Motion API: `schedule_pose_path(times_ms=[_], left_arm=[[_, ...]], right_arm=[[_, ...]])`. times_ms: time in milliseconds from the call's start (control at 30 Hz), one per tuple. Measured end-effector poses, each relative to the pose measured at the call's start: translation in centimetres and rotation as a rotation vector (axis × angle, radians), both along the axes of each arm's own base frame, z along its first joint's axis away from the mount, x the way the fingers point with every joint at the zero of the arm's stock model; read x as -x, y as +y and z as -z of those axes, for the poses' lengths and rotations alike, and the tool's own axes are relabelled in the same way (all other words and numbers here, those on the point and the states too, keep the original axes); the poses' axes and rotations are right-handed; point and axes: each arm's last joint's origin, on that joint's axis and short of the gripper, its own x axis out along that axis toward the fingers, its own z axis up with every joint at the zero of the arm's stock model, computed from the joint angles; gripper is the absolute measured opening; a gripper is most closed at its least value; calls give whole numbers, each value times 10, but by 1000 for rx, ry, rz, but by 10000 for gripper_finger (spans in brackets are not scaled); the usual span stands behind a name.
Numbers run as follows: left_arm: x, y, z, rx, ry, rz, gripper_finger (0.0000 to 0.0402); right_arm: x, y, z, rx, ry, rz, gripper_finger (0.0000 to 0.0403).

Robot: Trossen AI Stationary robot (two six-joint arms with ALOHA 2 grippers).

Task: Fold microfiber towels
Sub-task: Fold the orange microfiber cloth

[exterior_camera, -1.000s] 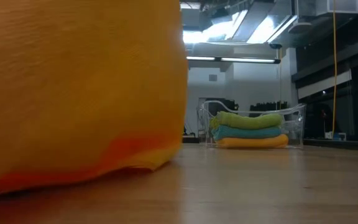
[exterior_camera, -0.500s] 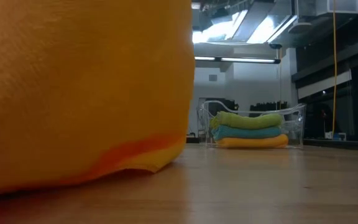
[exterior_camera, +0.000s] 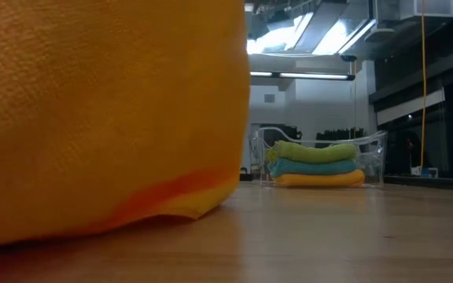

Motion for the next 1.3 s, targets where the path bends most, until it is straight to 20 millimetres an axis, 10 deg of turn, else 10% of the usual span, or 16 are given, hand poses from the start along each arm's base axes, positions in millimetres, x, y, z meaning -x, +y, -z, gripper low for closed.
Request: schedule_pose_path(times_ms=[333, 800, 1300], left_arm=[[19, -10, 6, 51, 108, -115, 0], [47, -25, 56, 92, 500, -299, 0], [56, -27, 118, -9, 722, -381, 0]], right_arm=[[-4, -11, 57, 50, 355, 89, 178], [8, -13, 66, 15, 591, 278, 178], [-16, -37, 60, 169, 299, 403, 178]])
